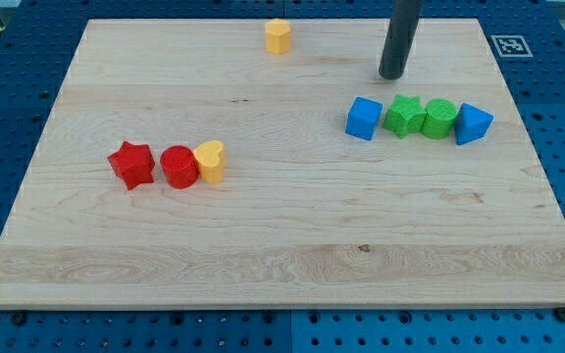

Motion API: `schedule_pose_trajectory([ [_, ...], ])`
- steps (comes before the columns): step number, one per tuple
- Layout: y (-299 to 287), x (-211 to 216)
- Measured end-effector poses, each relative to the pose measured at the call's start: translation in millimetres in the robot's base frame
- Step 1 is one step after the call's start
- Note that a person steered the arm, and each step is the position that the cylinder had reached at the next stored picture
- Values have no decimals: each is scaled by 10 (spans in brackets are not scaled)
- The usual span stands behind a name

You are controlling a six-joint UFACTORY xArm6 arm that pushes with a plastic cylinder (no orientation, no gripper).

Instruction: Push the yellow hexagon diagonally to the top right side of the red circle

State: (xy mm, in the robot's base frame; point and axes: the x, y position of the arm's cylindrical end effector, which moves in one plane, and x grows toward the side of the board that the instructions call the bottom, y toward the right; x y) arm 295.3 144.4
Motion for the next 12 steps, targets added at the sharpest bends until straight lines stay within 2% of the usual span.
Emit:
schedule_pose_trajectory([
  [1,-139,-511],
  [2,-574,-841],
  [4,-1108,-898],
  [6,-1416,-881],
  [7,-1425,-682],
  [9,-1537,-641],
  [12,-1554,-166],
])
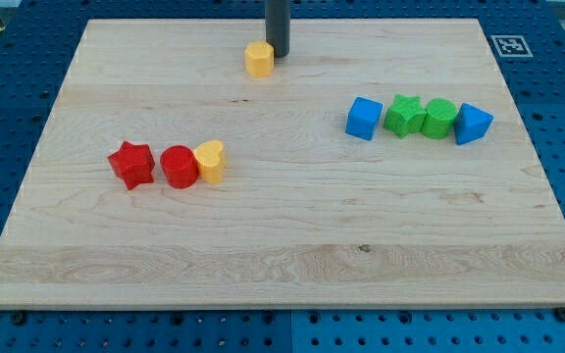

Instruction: Push the yellow hexagon diagonally to the top right side of the red circle

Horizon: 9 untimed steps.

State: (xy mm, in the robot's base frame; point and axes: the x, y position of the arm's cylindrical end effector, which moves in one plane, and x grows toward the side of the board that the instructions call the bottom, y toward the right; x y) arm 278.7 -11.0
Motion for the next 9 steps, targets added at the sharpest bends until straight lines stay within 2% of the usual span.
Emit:
schedule_pose_trajectory([
  [1,0,223],
  [3,0,258],
  [4,-1,513],
  [9,-104,593],
])
